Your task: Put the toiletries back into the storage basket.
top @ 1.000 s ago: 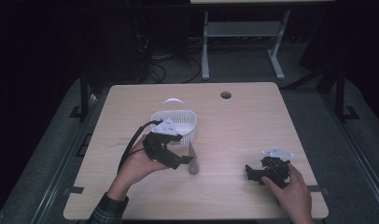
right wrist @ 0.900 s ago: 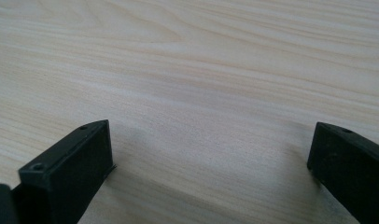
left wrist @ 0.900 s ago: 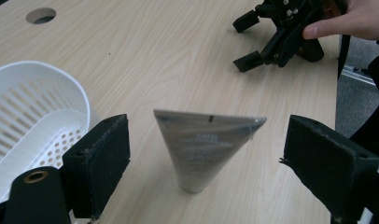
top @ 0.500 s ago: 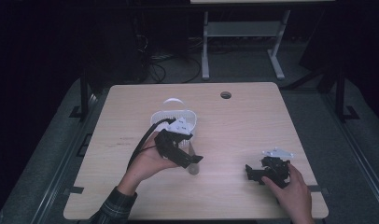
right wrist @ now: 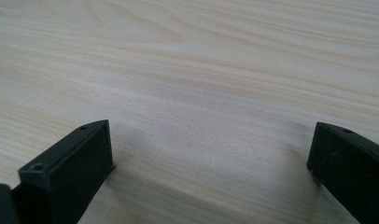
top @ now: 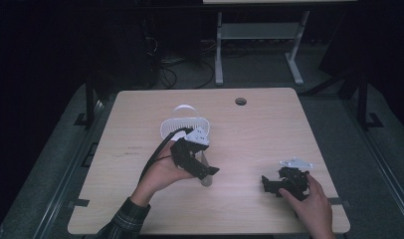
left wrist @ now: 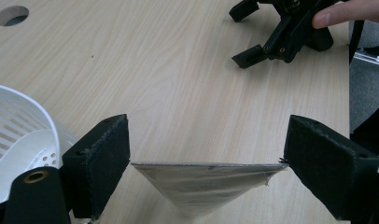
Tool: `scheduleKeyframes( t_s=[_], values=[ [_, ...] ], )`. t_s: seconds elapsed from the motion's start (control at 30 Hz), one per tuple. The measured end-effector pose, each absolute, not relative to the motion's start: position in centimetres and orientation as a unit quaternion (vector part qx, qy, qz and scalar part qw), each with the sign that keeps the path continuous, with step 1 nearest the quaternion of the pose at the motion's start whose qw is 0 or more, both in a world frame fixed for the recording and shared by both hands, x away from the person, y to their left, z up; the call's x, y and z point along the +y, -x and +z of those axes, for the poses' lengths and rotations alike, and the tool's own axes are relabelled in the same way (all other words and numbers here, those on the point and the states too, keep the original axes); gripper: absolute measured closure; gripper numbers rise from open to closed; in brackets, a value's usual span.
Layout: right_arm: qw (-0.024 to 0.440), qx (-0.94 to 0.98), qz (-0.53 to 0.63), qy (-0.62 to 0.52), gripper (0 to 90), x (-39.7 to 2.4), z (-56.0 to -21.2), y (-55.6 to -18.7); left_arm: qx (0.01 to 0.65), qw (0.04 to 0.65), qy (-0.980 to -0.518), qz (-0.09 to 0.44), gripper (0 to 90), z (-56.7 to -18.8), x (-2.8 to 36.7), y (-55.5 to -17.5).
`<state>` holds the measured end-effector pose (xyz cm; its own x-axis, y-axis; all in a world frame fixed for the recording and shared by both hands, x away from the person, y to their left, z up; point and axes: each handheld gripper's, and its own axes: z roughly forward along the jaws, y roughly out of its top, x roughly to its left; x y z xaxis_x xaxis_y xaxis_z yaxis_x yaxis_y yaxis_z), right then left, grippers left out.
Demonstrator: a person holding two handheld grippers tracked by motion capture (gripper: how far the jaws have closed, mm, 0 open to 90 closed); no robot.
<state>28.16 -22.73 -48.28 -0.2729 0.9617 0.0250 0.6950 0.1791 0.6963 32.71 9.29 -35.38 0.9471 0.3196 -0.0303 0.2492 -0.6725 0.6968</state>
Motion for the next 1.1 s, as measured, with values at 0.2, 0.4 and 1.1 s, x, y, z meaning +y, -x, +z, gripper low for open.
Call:
scheduleKeyframes(
  t_s=[0.2, 0.4, 1.1],
  values=[
    [0.218, 0.736, 0.307, -0.562, 0.0, -22.73, -48.29, -28.17, 0.153, 0.363, -0.918, 0.046, 14.6, -35.70, 9.05, -32.79],
    [0.218, 0.737, 0.307, -0.562, 0.0, -22.74, -48.29, -28.17, 0.149, 0.356, -0.921, 0.046, 18.6, -35.87, 8.99, -32.78],
    [0.218, 0.737, 0.307, -0.562, 0.0, -22.73, -48.28, -28.16, 0.151, 0.359, -0.919, 0.058, 29.4, -35.84, 9.40, -32.67]
  ],
)
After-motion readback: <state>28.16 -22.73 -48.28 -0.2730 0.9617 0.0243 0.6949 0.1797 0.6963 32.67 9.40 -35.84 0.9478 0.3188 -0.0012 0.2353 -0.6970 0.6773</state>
